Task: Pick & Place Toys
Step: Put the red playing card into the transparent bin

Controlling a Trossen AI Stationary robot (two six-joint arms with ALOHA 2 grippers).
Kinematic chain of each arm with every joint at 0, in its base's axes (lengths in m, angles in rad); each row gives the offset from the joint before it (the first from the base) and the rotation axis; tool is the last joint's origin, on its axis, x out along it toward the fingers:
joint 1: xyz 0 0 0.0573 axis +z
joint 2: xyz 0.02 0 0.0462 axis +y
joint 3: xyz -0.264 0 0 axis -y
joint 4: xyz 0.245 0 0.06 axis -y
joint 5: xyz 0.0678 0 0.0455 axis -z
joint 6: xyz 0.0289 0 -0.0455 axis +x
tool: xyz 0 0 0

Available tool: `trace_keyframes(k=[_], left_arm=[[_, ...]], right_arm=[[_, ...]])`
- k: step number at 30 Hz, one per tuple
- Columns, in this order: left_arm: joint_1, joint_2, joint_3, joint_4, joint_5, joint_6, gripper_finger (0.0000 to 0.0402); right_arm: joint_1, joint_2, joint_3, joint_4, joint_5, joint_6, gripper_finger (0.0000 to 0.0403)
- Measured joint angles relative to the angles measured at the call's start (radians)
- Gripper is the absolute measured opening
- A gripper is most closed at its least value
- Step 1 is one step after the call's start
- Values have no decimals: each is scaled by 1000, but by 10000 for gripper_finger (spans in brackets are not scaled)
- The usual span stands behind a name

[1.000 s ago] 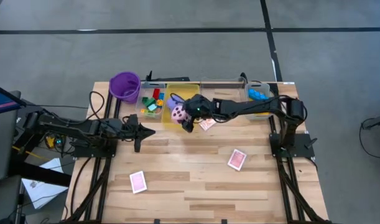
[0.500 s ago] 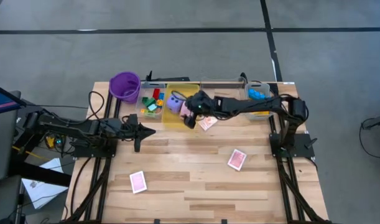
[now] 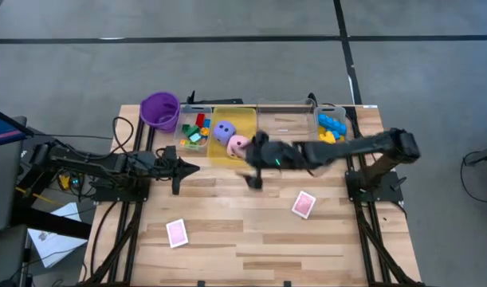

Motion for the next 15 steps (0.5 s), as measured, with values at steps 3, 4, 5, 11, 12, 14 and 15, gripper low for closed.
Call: trace_keyframes(k=[3,4,5,11,12,14,15], left_arm=[[0,0,0,0,0,0,0],[0,0,0,0,0,0,0],[0,0,0,0,0,0,0],[0,0,0,0,0,0,0],[0,0,0,0,0,0,0],[0,0,0,0,0,0,0],[0,0,0,0,0,0,0]], right_arm=[[103,-69,0,-36,25,55,400],[138,-92,0,-55,28,80,400],[175,-114,0,-71,33,102,400],[438,-186,0,-128,26,269,400],[483,-190,0,-132,26,280,400],[566,-189,0,-132,35,286,400],[604,-188,0,-134,41,298,400]])
